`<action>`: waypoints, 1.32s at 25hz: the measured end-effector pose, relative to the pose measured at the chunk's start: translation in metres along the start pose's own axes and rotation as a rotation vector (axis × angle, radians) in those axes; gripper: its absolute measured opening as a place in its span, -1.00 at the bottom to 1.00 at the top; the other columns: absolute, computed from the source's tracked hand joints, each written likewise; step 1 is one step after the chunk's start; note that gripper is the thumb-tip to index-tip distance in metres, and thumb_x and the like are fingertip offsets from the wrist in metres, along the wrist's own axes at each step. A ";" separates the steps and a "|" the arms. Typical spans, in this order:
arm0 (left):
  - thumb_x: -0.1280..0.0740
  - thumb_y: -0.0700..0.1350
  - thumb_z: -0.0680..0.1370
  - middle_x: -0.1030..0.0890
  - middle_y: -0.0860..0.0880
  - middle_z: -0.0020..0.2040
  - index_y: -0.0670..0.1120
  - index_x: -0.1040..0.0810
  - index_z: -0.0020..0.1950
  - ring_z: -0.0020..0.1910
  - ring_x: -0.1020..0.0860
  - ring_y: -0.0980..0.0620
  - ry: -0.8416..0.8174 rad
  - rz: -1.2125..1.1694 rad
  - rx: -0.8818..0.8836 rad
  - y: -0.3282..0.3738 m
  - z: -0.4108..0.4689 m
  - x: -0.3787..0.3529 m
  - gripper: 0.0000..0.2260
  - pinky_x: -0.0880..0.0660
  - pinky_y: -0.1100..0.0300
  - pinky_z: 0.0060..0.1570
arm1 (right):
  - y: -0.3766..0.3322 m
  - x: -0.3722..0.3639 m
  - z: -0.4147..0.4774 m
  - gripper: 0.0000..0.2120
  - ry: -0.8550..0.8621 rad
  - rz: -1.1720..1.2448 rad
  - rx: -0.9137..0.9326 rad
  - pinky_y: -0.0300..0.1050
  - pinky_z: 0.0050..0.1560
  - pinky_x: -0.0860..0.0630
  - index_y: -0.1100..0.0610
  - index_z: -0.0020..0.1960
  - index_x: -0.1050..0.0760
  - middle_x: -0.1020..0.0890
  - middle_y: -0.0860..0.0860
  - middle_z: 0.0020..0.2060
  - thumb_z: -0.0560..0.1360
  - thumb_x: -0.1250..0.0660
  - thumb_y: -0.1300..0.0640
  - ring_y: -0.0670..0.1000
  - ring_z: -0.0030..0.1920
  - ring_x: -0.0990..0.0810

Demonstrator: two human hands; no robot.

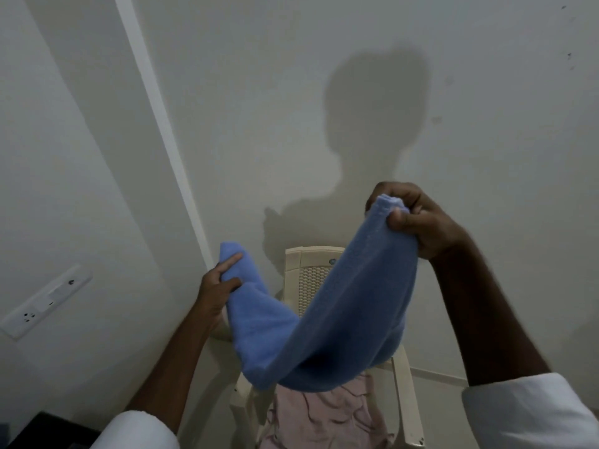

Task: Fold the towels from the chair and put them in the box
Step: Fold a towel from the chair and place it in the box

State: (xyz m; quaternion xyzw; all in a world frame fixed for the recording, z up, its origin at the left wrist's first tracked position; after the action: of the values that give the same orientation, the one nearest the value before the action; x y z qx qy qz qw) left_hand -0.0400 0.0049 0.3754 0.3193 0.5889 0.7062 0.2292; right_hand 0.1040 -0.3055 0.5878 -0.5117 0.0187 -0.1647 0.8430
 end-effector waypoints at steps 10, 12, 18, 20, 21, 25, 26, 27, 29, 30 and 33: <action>-0.37 -0.31 0.45 -0.44 0.08 0.44 0.10 -0.48 0.37 0.41 -0.41 0.14 -0.334 0.057 -0.420 0.129 -0.042 -0.066 -0.45 -0.38 0.22 0.37 | 0.047 -0.023 0.035 -0.88 0.112 -0.355 -0.064 -0.22 -0.13 -0.42 0.16 -0.05 -0.53 -0.55 -0.08 -0.20 0.66 -0.28 0.21 -0.12 -0.16 -0.50; -0.28 -0.43 0.41 -0.43 0.09 0.43 0.09 -0.48 0.35 0.42 -0.40 0.15 -0.354 0.063 -0.438 0.137 -0.048 -0.074 -0.39 -0.39 0.18 0.37 | 0.058 -0.022 0.038 -0.88 0.149 -0.396 -0.068 -0.13 -0.14 -0.41 0.18 -0.05 -0.52 -0.54 -0.03 -0.21 0.65 -0.30 0.18 -0.08 -0.17 -0.50; -0.22 -0.13 0.65 -0.57 0.03 0.31 -0.03 -0.54 0.30 0.30 -0.53 0.02 -0.442 -0.167 -0.284 0.136 -0.060 -0.089 -0.75 -0.48 0.11 0.25 | 0.082 -0.016 0.038 -0.86 0.286 -0.507 -0.079 -0.09 -0.14 -0.41 0.16 -0.11 -0.50 -0.54 0.04 -0.24 0.58 -0.30 0.11 -0.07 -0.19 -0.49; -0.32 -0.15 0.61 -0.59 0.00 0.27 -0.12 -0.60 0.22 0.23 -0.58 0.00 -0.369 -0.045 -0.359 0.136 -0.060 -0.092 -0.79 -0.55 0.05 0.17 | 0.089 -0.014 0.038 -0.89 0.319 -0.570 -0.076 -0.05 -0.07 -0.43 0.11 -0.09 -0.50 -0.54 0.11 -0.17 0.55 -0.30 0.08 -0.01 -0.13 -0.52; -0.36 -0.18 0.59 -0.60 -0.01 0.24 -0.17 -0.61 0.19 0.20 -0.59 -0.01 -0.341 -0.009 -0.395 0.135 -0.058 -0.094 -0.80 -0.56 0.00 0.15 | 0.092 -0.014 0.037 -0.89 0.313 -0.599 -0.073 -0.03 -0.03 -0.44 0.10 -0.07 -0.51 -0.54 0.13 -0.14 0.56 -0.30 0.07 0.03 -0.09 -0.54; -0.36 -0.25 0.57 -0.62 -0.06 0.19 -0.22 -0.62 0.15 0.15 -0.61 -0.03 -0.347 0.020 -0.393 0.134 -0.049 -0.094 -0.82 -0.56 0.02 0.14 | 0.104 -0.014 0.029 -0.82 0.212 -0.467 -0.199 0.01 0.05 -0.52 0.06 0.14 -0.47 -0.61 0.12 -0.03 0.64 -0.28 -0.03 -0.04 -0.02 -0.59; -0.35 -0.26 0.57 -0.61 -0.07 0.19 -0.22 -0.63 0.15 0.15 -0.61 -0.02 -0.370 0.056 -0.406 0.135 -0.048 -0.094 -0.83 -0.56 0.05 0.14 | 0.109 -0.014 0.026 -0.76 0.186 -0.428 -0.280 0.03 0.11 -0.56 0.02 0.20 -0.46 -0.64 0.08 0.03 0.63 -0.28 -0.10 -0.05 0.04 -0.62; -0.35 -0.27 0.57 -0.60 -0.06 0.20 -0.21 -0.62 0.16 0.16 -0.60 0.00 -0.399 0.094 -0.430 0.136 -0.049 -0.096 -0.82 -0.55 0.09 0.15 | 0.113 -0.014 0.024 -0.71 0.162 -0.426 -0.338 0.07 0.16 -0.59 0.02 0.22 -0.49 -0.67 0.05 0.06 0.63 -0.28 -0.14 -0.03 0.09 -0.65; -0.35 -0.27 0.58 -0.56 -0.04 0.22 -0.20 -0.61 0.20 0.20 -0.56 0.03 -0.424 0.139 -0.487 0.138 -0.051 -0.097 -0.80 -0.52 0.17 0.17 | 0.119 -0.016 0.024 -0.67 0.159 -0.489 -0.327 0.18 0.11 -0.60 0.10 0.11 -0.60 -0.71 0.06 -0.02 0.63 -0.27 -0.15 0.06 0.03 -0.69; -0.36 -0.25 0.58 -0.53 -0.02 0.23 -0.18 -0.60 0.21 0.22 -0.55 0.03 -0.409 0.148 -0.507 0.136 -0.051 -0.094 -0.79 -0.51 0.19 0.19 | 0.119 -0.018 0.026 -0.65 0.193 -0.528 -0.280 0.19 0.05 -0.61 0.14 0.03 -0.62 -0.71 0.07 -0.10 0.62 -0.27 -0.14 0.07 -0.05 -0.69; -0.44 -0.09 0.53 -0.49 -0.05 0.29 0.02 -0.57 0.26 0.27 -0.52 0.02 -0.332 0.154 -0.467 0.096 -0.049 -0.076 -0.70 -0.51 0.15 0.21 | 0.119 -0.018 0.029 -0.70 0.399 -0.476 -0.167 0.00 -0.11 -0.50 0.17 -0.12 -0.57 -0.59 -0.01 -0.26 0.57 -0.29 -0.06 -0.06 -0.20 -0.54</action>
State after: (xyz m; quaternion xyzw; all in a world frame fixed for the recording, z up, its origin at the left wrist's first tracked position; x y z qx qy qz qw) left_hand -0.0180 -0.1014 0.4503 0.4126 0.3392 0.7760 0.3354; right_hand 0.1233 -0.2255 0.4958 -0.5266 0.0770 -0.4522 0.7157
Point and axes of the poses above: each hand's wrist, its own z-axis towards the middle knuckle, its own x-axis out of the back of the hand, y = z × x, the point moved 5 cm from there along z, towards the middle knuckle
